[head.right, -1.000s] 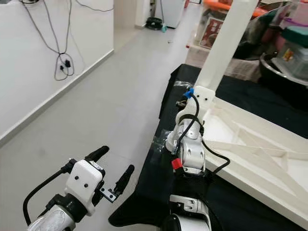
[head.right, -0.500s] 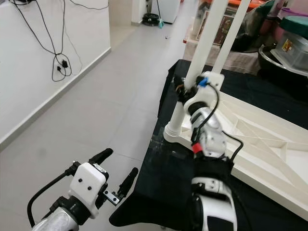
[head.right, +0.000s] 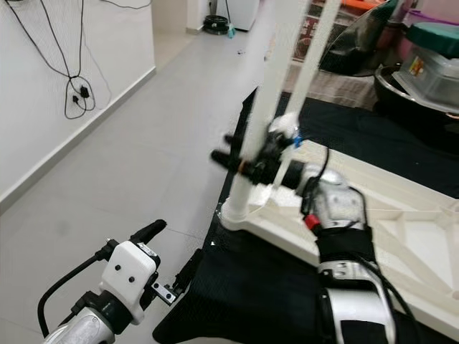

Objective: Building children table

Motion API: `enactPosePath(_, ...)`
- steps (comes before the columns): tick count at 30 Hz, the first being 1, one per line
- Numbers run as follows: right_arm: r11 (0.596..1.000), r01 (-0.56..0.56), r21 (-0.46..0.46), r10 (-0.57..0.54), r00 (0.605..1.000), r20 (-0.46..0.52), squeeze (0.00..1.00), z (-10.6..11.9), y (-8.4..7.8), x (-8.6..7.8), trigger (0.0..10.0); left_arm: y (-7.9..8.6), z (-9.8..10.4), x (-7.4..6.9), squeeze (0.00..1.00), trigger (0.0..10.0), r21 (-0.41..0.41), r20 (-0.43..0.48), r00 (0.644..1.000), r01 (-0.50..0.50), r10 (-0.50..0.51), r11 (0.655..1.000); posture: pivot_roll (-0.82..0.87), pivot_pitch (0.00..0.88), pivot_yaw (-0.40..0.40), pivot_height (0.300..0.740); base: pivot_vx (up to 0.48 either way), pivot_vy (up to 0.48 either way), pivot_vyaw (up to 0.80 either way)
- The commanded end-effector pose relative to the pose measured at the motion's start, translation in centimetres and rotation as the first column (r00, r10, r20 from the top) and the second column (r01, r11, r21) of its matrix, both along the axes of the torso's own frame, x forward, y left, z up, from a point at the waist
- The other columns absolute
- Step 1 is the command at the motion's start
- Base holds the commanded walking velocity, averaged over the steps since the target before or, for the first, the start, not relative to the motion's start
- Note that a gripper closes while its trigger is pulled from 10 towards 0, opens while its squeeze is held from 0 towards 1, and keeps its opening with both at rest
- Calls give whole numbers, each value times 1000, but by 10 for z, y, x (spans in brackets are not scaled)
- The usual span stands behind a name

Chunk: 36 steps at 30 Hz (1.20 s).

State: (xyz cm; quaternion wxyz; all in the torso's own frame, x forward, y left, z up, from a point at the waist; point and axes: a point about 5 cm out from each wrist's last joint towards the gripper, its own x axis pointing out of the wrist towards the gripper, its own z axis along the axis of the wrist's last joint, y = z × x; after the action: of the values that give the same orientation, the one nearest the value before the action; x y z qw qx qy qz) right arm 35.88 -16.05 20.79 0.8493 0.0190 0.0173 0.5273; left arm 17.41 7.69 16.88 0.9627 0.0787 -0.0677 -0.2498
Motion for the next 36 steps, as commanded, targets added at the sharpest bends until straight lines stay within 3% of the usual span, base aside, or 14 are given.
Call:
enactPosePath(1, 998, 12, -55, -13, 1000, -20, 0, -9, 8, 4, 0, 0, -2, -2, 0, 10000, 11, -7, 1000, 5, -5, 1000, 153, 47, -128, 740, 0, 0, 0)
enactPosePath(6, 966, 260, -19, -259, 965, 46, 0, -5, 6, 16, 0, 1, -2, -2, 0, 10000, 14, -7, 1000, 2, -2, 1000, 148, 54, -124, 740, 0, 0, 0)
enactPosePath(10, 779, 626, 36, -627, 779, -2, 0, -2, -16, 27, 0, 1, -2, -2, 0, 10000, 14, -8, 1000, 4, -4, 1000, 145, 54, -124, 740, 0, 0, 0)
enactPosePath(12, 575, 817, 43, -815, 577, -52, 0, -6, -31, 26, 0, 1, -2, -2, 0, 10000, 13, -9, 1000, 4, -3, 1000, 137, 55, -118, 740, 0, 0, 0)
enactPosePath(14, 299, 954, 17, -953, 299, -56, 0, -12, -46, 17, 0, 1, -2, -2, 0, 10000, 14, -9, 1000, 3, -3, 1000, 130, 57, -117, 740, 0, 0, 0)
enactPosePath(15, 299, 954, 17, -953, 299, -56, 0, -12, -46, 17, 0, 1, -2, -2, 0, 10000, 14, -9, 1000, 3, -3, 1000, 130, 57, -117, 740, 0, 0, 0)
enactPosePath(19, 16, 1000, 12, -995, 17, -94, 0, -19, -39, -7, 0, 1, -2, -1, 0, 10000, 15, -9, 1000, 5, -5, 1000, 137, 55, -116, 740, 0, 0, 0)
enactPosePath(22, -24, 1000, -12, -985, -26, -171, 0, -23, -12, -16, 0, 1, -2, -1, 0, 10000, 16, -8, 1000, 5, -5, 1000, 138, 55, -117, 740, 0, 0, 0)
enactPosePath(26, -29, 999, -23, -982, -32, -186, 0, -23, -5, -17, 0, 1, -2, -1, 0, 10000, 16, -8, 1000, 5, -5, 1000, 138, 55, -117, 740, 0, 0, 0)
enactPosePath(27, 35, 999, 19, -978, 38, -204, 0, -20, 4, -14, 10000, 1, -2, -1, 0, 10000, 16, -8, 1000, 5, -5, 1000, 138, 54, -116, 740, 0, 0, 0)
enactPosePath(28, 98, 993, 68, -971, 111, -213, 1000, -16, 11, -12, 10000, 1, -2, -1, 0, 10000, 16, -8, 1000, 5, -5, 1000, 137, 56, -116, 740, 0, 0, 0)
enactPosePath(32, 167, 974, 150, -958, 197, -211, 1000, -8, 13, -7, 10000, 1, -2, -1, 0, 10000, 15, -9, 1000, 5, -5, 1000, 134, 54, -116, 740, 0, 0, 0)
enactPosePath(33, 212, 956, 205, -947, 253, -199, 0, -2, 7, -2, 10000, 1, -2, -1, 0, 10000, 15, -10, 1000, 5, -5, 1000, 135, 53, -117, 740, 0, 0, 0)
enactPosePath(36, 283, 917, 282, -921, 342, -186, 0, 10, -4, 3, 10000, 0, -3, 0, 0, 10000, 15, -10, 1000, 6, -6, 1000, 134, 54, -114, 740, 0, 0, 0)
